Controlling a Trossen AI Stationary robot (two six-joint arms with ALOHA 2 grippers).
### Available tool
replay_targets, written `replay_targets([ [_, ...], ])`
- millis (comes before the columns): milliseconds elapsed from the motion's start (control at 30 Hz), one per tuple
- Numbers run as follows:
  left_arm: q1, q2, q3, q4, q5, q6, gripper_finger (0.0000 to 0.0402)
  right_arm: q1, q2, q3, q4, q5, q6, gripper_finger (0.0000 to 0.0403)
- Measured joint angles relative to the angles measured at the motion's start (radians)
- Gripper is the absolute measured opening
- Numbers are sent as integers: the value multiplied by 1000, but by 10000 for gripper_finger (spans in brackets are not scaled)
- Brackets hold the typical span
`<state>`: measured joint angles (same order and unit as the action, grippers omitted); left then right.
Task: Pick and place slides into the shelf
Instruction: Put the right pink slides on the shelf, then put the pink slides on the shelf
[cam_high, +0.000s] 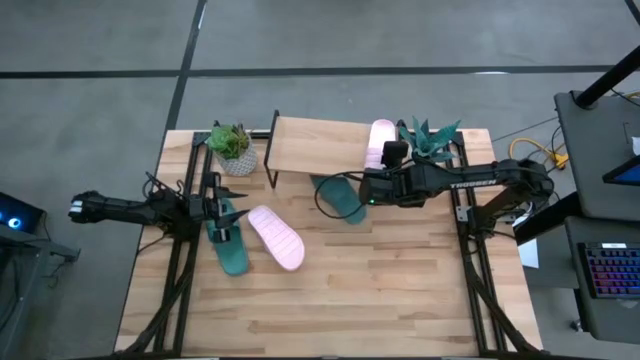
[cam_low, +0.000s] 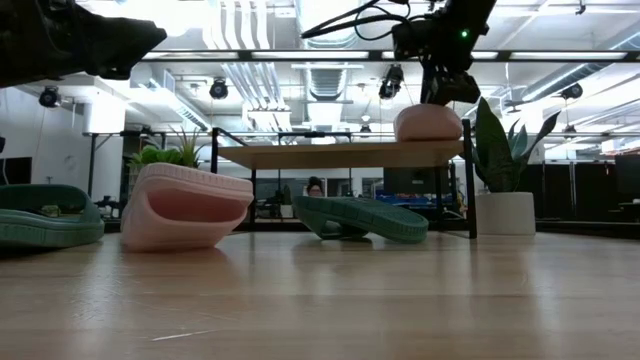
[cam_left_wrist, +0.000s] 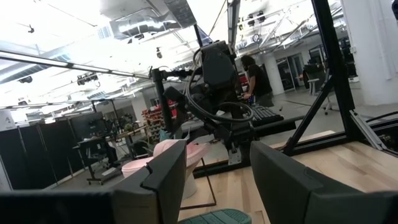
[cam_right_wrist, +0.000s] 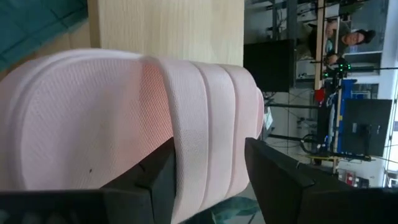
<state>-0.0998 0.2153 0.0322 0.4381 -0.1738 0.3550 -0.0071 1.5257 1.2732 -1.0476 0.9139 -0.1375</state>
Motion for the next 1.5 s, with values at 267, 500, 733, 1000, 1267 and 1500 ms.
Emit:
replay_targets([
  [267,0,0,0,0,0,0,164,-2,0,0,-5,-91,15,176],
  [500,0,0,0,0,0,0,164,-2,0,34,-36,-102,37,188],
  [733,0,0,0,-1,0,0,164,-2,0,128,-133,-181,132,188],
  [1000,0,0,0,-1,0,0,164,40,-3,282,-152,-369,288,187],
  [1267,0,0,0,-1,0,-1,164,228,-8,372,-152,-332,327,187],
  [1500,0,7,0,33,4,-7,164,510,-8,331,-154,116,336,187],
])
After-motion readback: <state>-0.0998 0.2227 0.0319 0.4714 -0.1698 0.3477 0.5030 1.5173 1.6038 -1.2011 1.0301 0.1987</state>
